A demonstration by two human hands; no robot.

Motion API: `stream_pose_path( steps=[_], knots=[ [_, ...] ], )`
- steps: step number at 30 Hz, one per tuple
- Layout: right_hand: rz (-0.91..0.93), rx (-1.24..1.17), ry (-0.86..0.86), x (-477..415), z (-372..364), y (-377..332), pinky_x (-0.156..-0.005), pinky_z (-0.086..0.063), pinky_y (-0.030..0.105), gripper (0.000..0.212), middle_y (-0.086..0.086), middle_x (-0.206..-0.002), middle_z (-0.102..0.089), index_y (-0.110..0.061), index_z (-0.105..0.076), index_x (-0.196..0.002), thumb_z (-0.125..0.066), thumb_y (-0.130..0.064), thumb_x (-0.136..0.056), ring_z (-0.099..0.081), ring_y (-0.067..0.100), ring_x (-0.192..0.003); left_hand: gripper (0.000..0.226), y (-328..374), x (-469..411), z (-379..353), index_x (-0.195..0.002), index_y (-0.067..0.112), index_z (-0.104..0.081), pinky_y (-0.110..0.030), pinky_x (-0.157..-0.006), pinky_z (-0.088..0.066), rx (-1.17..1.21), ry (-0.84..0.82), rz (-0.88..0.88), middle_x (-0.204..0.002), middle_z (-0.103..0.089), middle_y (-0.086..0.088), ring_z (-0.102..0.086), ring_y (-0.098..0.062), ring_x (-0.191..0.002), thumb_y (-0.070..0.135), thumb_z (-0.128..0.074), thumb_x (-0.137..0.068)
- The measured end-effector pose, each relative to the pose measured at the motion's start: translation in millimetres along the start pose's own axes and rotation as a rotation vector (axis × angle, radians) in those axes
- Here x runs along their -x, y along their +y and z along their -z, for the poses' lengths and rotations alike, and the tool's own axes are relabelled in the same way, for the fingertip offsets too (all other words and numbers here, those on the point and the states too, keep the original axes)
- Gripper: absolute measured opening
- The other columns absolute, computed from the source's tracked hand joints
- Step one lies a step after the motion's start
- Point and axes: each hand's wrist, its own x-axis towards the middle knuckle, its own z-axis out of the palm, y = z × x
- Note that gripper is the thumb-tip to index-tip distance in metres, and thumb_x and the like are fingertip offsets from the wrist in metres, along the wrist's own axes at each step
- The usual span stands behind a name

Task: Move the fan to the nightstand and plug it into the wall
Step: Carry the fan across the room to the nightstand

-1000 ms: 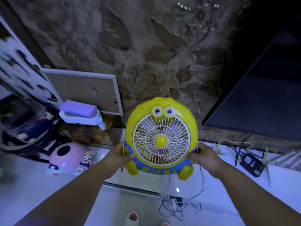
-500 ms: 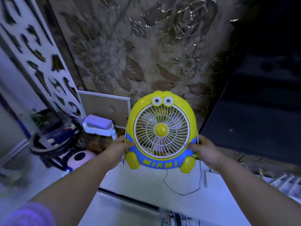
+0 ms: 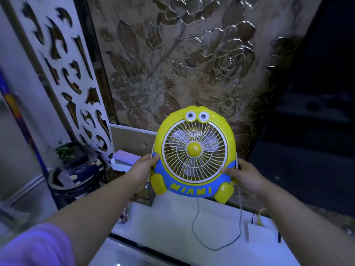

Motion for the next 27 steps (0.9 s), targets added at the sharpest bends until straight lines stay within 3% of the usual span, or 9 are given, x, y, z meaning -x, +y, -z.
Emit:
stream_pose_path(
  steps=[2,6,14,16,18,23,25,27],
  knots=[
    [0.014,-0.019,0.015,2,-6,-8,-0.082,-0.057,0.043,0.035,0.010,-0.109,-0.071,-0.013,-0.063,-0.111,-0.070,-0.016,-0.077,-0.070,0.025,-0.094,0.029,6,0,5,-0.119,0.017,-0.056,-0.039,-0.077,-0.053,0.011,-0.008,-0.023,-0.106,-0.067,-0.005,-0.064,-0.026,-0.098,0.025,-0.042,-0.095],
    [0.051,-0.017,0.065,10,-18,-24,-0.067,-0.058,0.026,0.035,0.009,-0.110,-0.070,-0.011,-0.060,-0.114,-0.067,-0.014,-0.080,-0.070,0.019,-0.090,0.025,18,-1,12,-0.113,0.017,-0.058,-0.039,-0.078,-0.053,0.008,-0.040,-0.044,-0.101,-0.067,-0.002,-0.064,-0.023,-0.093,0.025,-0.041,-0.096],
    [0.080,-0.033,0.182,39,-39,-40,-0.065,-0.057,0.021,0.035,0.008,-0.110,-0.069,-0.010,-0.058,-0.117,-0.065,-0.013,-0.082,-0.069,0.016,-0.091,0.033,34,-3,28,-0.121,0.019,-0.059,-0.048,-0.094,-0.049,-0.036,-0.128,-0.022,-0.123,-0.064,-0.008,-0.062,-0.029,-0.109,0.032,-0.048,-0.093],
    [0.083,-0.044,0.208,48,-42,-42,-0.059,-0.055,0.019,0.034,0.005,-0.106,-0.070,-0.010,-0.059,-0.116,-0.064,-0.012,-0.082,-0.070,0.010,-0.083,0.035,37,-4,28,-0.123,0.018,-0.057,-0.044,-0.090,-0.052,-0.048,-0.170,-0.037,-0.123,-0.064,-0.007,-0.063,-0.025,-0.107,0.032,-0.047,-0.093],
    [0.096,-0.053,0.257,62,-45,-43,-0.057,-0.054,0.018,0.031,0.002,-0.103,-0.070,-0.013,-0.059,-0.114,-0.064,-0.013,-0.083,-0.070,0.007,-0.079,0.033,41,-2,24,-0.123,0.017,-0.056,-0.035,-0.076,-0.057,-0.061,-0.244,-0.051,-0.118,-0.065,-0.005,-0.065,-0.020,-0.101,0.030,-0.044,-0.094],
    [0.117,-0.048,0.402,93,-42,-39,-0.085,-0.055,0.041,0.032,0.007,-0.111,-0.069,-0.016,-0.062,-0.112,-0.068,-0.018,-0.080,-0.067,0.023,-0.098,0.033,47,-1,5,-0.122,0.013,-0.056,-0.034,-0.073,-0.058,-0.069,-0.348,-0.056,-0.119,-0.064,-0.008,-0.065,-0.021,-0.099,0.028,-0.043,-0.095],
    [0.110,-0.074,0.466,106,-39,-35,-0.089,-0.053,0.046,0.029,0.009,-0.111,-0.069,-0.017,-0.063,-0.107,-0.069,-0.016,-0.079,-0.067,0.026,-0.099,0.035,45,0,-4,-0.123,0.013,-0.056,-0.040,-0.085,-0.053,-0.060,-0.393,-0.036,-0.123,-0.063,-0.010,-0.063,-0.026,-0.106,0.028,-0.044,-0.095],
    [0.101,-0.102,0.515,123,-37,-31,-0.087,-0.053,0.047,0.027,0.010,-0.110,-0.069,-0.018,-0.063,-0.104,-0.069,-0.014,-0.078,-0.067,0.028,-0.099,0.033,42,5,-15,-0.121,0.013,-0.057,-0.043,-0.088,-0.052,-0.057,-0.433,-0.027,-0.121,-0.064,-0.011,-0.064,-0.027,-0.106,0.028,-0.044,-0.095]
  ],
)
